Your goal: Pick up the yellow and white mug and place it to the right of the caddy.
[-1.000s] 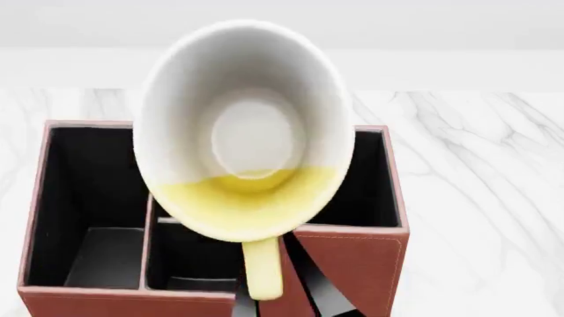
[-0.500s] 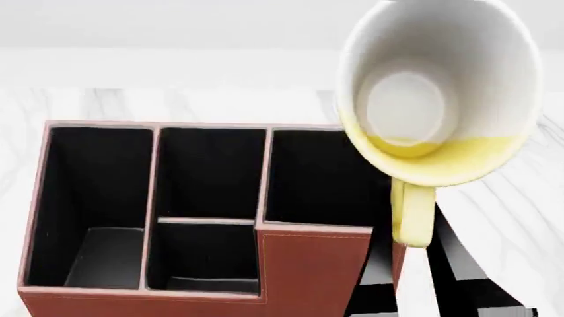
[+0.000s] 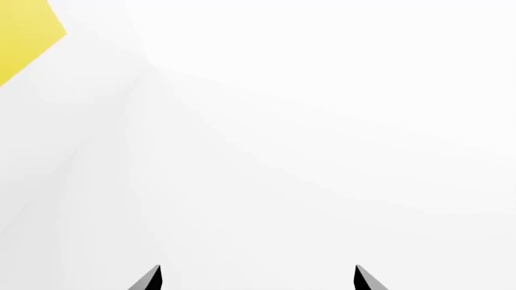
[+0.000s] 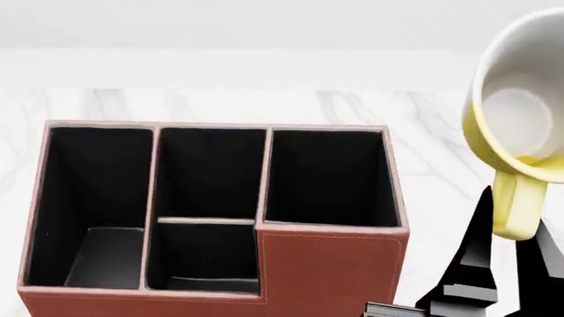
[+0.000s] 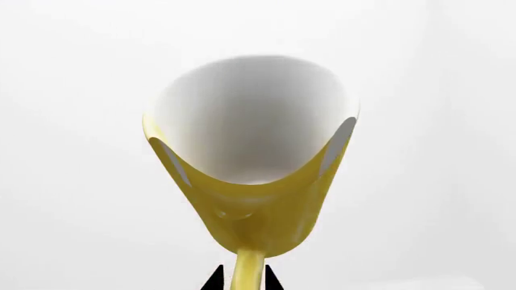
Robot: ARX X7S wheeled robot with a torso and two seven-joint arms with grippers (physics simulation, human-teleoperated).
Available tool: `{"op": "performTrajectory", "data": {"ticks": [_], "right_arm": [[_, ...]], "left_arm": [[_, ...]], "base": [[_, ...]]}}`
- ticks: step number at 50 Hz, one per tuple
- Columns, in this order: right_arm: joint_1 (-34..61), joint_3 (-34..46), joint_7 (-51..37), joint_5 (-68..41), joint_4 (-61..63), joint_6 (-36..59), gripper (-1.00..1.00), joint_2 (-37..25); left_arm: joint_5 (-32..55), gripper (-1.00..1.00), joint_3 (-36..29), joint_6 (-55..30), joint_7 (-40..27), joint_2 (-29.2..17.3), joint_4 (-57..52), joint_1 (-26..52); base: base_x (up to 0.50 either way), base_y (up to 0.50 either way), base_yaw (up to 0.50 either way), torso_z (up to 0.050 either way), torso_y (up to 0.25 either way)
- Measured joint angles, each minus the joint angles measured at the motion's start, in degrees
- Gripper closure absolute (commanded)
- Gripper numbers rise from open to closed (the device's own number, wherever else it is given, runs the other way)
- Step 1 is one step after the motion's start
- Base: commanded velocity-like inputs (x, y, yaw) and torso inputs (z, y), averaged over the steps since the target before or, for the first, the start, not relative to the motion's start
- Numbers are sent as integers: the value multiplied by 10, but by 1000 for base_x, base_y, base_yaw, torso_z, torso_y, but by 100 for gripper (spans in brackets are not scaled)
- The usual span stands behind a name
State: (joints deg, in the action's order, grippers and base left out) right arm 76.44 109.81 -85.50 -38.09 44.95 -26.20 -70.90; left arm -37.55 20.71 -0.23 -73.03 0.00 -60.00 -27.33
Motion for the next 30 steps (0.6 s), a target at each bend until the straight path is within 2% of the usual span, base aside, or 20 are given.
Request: {"op": "performTrajectory", "data": {"ticks": [30], "right_arm": [[-53,1,20,-85,-97,-55,100,-6]], "left_arm": [[-6,-100,-5,-3,2,0,0,4]], "base": [[0,0,0,0,1]]}}
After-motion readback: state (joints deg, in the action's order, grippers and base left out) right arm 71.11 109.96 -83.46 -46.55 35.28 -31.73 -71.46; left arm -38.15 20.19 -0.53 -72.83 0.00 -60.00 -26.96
